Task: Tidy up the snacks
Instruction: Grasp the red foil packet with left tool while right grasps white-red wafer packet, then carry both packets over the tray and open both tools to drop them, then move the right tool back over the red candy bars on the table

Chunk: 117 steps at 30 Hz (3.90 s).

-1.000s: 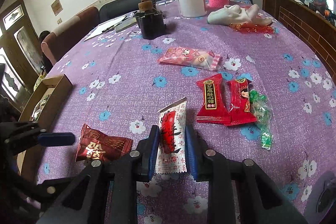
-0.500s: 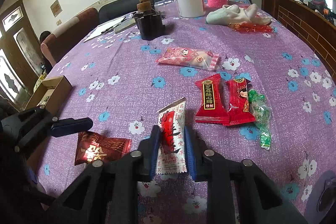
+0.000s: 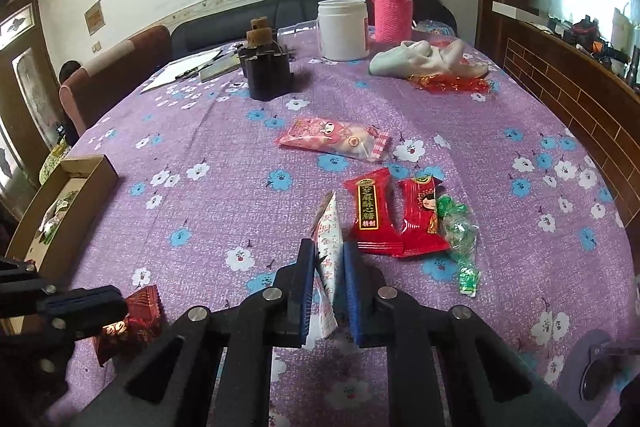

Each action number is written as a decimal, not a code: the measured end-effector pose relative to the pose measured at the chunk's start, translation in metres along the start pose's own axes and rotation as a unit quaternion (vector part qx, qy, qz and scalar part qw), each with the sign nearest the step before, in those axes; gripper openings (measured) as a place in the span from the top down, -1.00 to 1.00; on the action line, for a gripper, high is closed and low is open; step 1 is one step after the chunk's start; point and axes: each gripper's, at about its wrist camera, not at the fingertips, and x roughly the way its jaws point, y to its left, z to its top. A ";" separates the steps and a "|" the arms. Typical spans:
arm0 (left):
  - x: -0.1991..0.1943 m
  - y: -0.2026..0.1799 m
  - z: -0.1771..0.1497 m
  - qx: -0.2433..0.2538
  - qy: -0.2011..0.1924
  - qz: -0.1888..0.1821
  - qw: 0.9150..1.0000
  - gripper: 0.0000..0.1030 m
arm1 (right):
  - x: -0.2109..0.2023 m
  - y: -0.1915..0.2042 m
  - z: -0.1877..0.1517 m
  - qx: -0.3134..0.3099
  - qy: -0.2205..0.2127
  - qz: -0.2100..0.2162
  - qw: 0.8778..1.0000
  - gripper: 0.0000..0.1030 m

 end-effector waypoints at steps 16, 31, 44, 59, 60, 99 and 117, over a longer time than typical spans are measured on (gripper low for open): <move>0.034 -0.025 -0.020 0.073 0.019 0.067 0.995 -0.50 | 0.011 -0.010 -0.004 0.037 0.047 0.087 0.994 0.33; 0.008 -0.021 -0.031 -0.006 -0.014 0.040 0.999 0.31 | 0.012 -0.022 -0.002 0.071 0.040 0.078 0.994 0.74; -0.073 0.046 -0.049 -0.137 -0.089 0.031 0.986 0.30 | -0.040 0.045 0.010 -0.009 0.004 0.087 0.996 0.76; -0.093 0.188 -0.135 -0.323 -0.053 0.124 0.937 0.30 | -0.021 0.235 0.023 -0.127 0.060 0.218 0.966 0.78; -0.092 0.191 -0.137 -0.325 -0.052 0.124 0.936 0.30 | -0.010 0.245 0.026 -0.124 0.073 0.227 0.963 0.78; -0.112 0.099 -0.097 -0.282 -0.104 0.050 0.952 -0.29 | 0.029 0.087 0.096 -0.014 0.042 0.084 0.995 0.54; -0.096 0.085 -0.098 -0.276 -0.069 0.053 0.957 -0.29 | 0.127 -0.020 0.117 0.065 0.101 -0.010 0.993 0.44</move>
